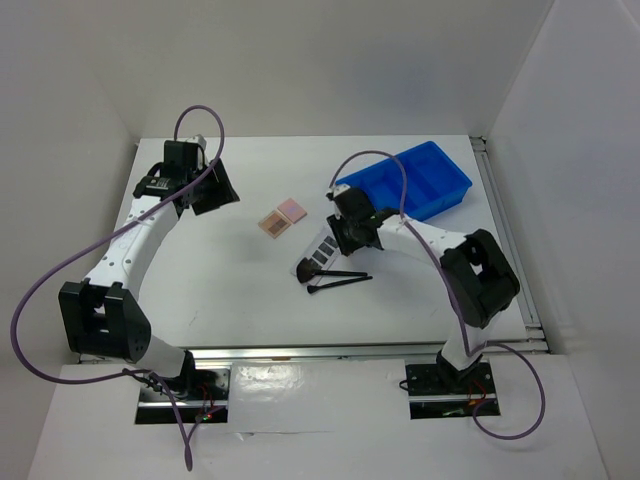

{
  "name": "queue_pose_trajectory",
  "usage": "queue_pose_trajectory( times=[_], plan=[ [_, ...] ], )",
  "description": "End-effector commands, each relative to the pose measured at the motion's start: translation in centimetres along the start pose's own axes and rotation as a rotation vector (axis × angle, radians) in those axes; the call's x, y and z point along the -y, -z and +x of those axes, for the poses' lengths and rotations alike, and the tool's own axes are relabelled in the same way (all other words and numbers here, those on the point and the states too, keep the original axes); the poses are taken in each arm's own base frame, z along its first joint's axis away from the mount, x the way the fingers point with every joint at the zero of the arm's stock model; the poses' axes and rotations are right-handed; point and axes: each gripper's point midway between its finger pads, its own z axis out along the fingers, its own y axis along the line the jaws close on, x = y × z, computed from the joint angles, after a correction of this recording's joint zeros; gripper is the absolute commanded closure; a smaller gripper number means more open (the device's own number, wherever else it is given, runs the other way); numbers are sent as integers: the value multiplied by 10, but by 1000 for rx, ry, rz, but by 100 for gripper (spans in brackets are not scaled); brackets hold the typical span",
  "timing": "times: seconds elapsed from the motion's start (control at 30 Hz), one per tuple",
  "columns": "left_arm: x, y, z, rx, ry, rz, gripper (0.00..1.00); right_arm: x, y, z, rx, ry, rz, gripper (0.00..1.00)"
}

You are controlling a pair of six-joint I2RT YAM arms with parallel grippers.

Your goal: Organize the makeup

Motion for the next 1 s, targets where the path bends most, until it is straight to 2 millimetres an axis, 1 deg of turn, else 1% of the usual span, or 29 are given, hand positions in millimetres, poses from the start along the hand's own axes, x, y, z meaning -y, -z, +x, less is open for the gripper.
queue_pose_trajectory(
  times=[0.0, 0.03, 0.07, 0.1, 0.13, 0.17, 0.2, 0.23, 0.33, 0.37, 0.43, 0.47, 0.5, 0.57, 0.6, 0.63, 0.67, 0.7, 0.73, 0.77, 0.83, 0.87, 0.9, 0.93, 0.97],
  plan=[
    [7, 13, -18, 54, -33, 15, 32, 4, 51, -73, 182, -91, 16, 57],
    [7, 17, -18, 56, -33, 15, 32, 7, 55, -80, 193, -123, 20, 57],
    [9, 19, -21, 64, -34, 19, 32, 7, 60, -91, 218, -127, 16, 57],
    [9, 22, -23, 78, -35, 16, 32, 10, 62, -96, 232, -146, 34, 57],
    [11, 29, -27, 91, -36, 22, 32, 16, 64, -102, 246, -180, 47, 57],
    [10, 29, -28, 96, -36, 14, 32, 21, 67, -107, 260, -204, 60, 57],
    [11, 33, -30, 107, -46, 19, 32, 31, 69, -117, 282, -232, 90, 57],
    [14, 39, -34, 123, -47, 27, 32, 46, 66, -117, 273, -271, 114, 57],
    [12, 39, -35, 128, -47, 17, 31, 72, 61, -129, 282, -374, 131, 57],
    [12, 39, -35, 128, -47, 17, 31, 92, 58, -131, 284, -427, 150, 57],
    [11, 39, -32, 118, -46, 13, 31, 110, 48, -134, 272, -463, 167, 57],
    [11, 39, -32, 118, -46, 13, 31, 126, 44, -134, 269, -487, 191, 57],
    [11, 39, -32, 118, -46, 13, 31, 132, 34, -138, 262, -495, 189, 57],
    [11, 39, -32, 118, -46, 13, 31, 148, 21, -137, 241, -517, 203, 57],
    [11, 39, -32, 118, -46, 13, 31, 149, 8, -139, 224, -517, 205, 57],
    [9, 35, -31, 109, -54, 8, 31, 158, 1, -136, 208, -528, 218, 57],
    [9, 35, -31, 109, -54, 8, 31, 159, -5, -137, 203, -528, 219, 57],
    [11, 37, -35, 118, -55, 12, 31, 165, -8, -142, 205, -538, 214, 57],
    [11, 37, -35, 118, -55, 12, 31, 170, -21, -135, 181, -546, 215, 57],
    [9, 34, -31, 102, -54, 4, 31, 175, -25, -134, 177, -562, 221, 57],
    [9, 34, -31, 102, -63, 4, 31, 175, -35, -134, 169, -571, 221, 57],
    [9, 34, -31, 102, -63, 4, 31, 183, -38, -132, 171, -582, 230, 54],
    [9, 31, -29, 90, -62, 8, 31, 184, -36, -137, 185, -591, 228, 53],
    [9, 31, -29, 90, -62, 8, 31, 191, -39, -136, 182, -600, 236, 51],
    [9, 31, -29, 90, -62, 8, 31, 190, -43, -133, 174, -609, 237, 51]
  ],
)
